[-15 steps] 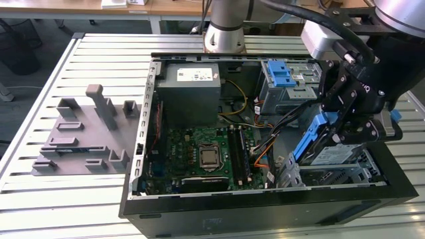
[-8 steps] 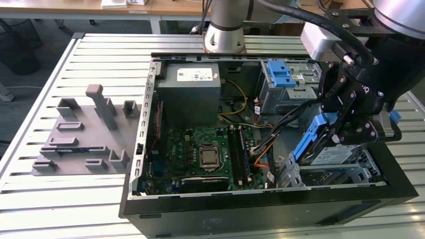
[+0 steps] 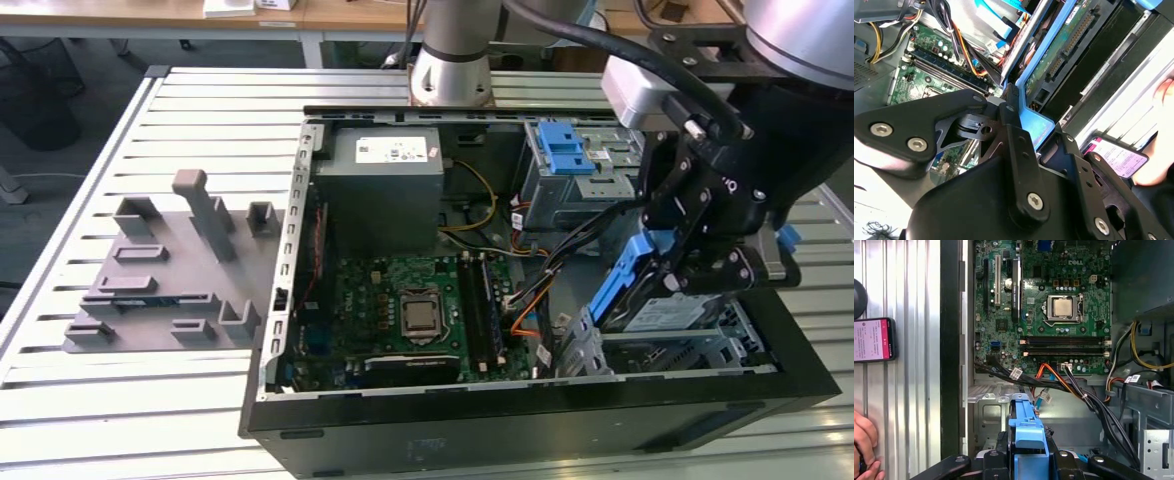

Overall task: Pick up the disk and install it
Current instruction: 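Insert the disk into the insertion slot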

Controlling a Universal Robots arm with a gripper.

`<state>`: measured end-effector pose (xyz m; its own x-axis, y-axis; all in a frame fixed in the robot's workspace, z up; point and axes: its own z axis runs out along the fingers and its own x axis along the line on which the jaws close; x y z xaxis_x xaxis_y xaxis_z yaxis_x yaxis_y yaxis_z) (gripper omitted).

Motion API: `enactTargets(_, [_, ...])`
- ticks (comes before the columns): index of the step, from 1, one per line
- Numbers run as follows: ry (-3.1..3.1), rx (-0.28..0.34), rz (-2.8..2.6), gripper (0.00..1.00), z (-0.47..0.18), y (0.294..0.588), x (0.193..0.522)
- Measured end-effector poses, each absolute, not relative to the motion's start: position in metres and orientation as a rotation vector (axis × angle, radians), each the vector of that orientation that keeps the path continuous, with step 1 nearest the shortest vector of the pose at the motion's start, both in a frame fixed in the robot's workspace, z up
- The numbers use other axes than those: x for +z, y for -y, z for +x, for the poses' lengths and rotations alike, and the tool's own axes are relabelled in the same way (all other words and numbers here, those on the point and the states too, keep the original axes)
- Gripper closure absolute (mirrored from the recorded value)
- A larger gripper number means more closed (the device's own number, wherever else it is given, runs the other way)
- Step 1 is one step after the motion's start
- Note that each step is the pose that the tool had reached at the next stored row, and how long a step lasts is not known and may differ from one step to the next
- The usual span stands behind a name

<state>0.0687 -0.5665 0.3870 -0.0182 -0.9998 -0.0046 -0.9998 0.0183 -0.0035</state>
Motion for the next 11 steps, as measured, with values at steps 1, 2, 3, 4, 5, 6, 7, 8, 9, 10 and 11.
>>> enactTargets(1, [-2.237,0.001,-2.197,0.64,0.0687,0.5665,0.3862])
enactTargets(2, [-2.237,0.001,-2.197,0.64,0.0687,0.5665,0.3855])
enactTargets(3, [-2.238,0.001,-2.197,0.64,0.0687,0.5665,0.3849])
enactTargets(4, [-2.238,0.001,-2.197,0.64,0.0687,0.5665,0.3843])
enactTargets(5, [-2.237,0.001,-2.197,0.64,0.0687,0.5665,0.3837])
enactTargets(6, [-2.237,0.001,-2.197,0.64,0.0687,0.5665,0.3832])
enactTargets(7, [-2.237,0.001,-2.197,0.64,0.0687,0.5665,0.3827])
enactTargets(8, [-2.237,0.001,-2.197,0.64,0.0687,0.5665,0.3820])
enactTargets(9, [-2.237,0.001,-2.197,0.64,0.0687,0.5665,0.3814])
enactTargets(10, [-2.237,0.001,-2.197,0.64,0.0687,0.5665,0.3808])
enactTargets(11, [-2.237,0.001,-2.197,0.64,0.0687,0.5665,0.3803])
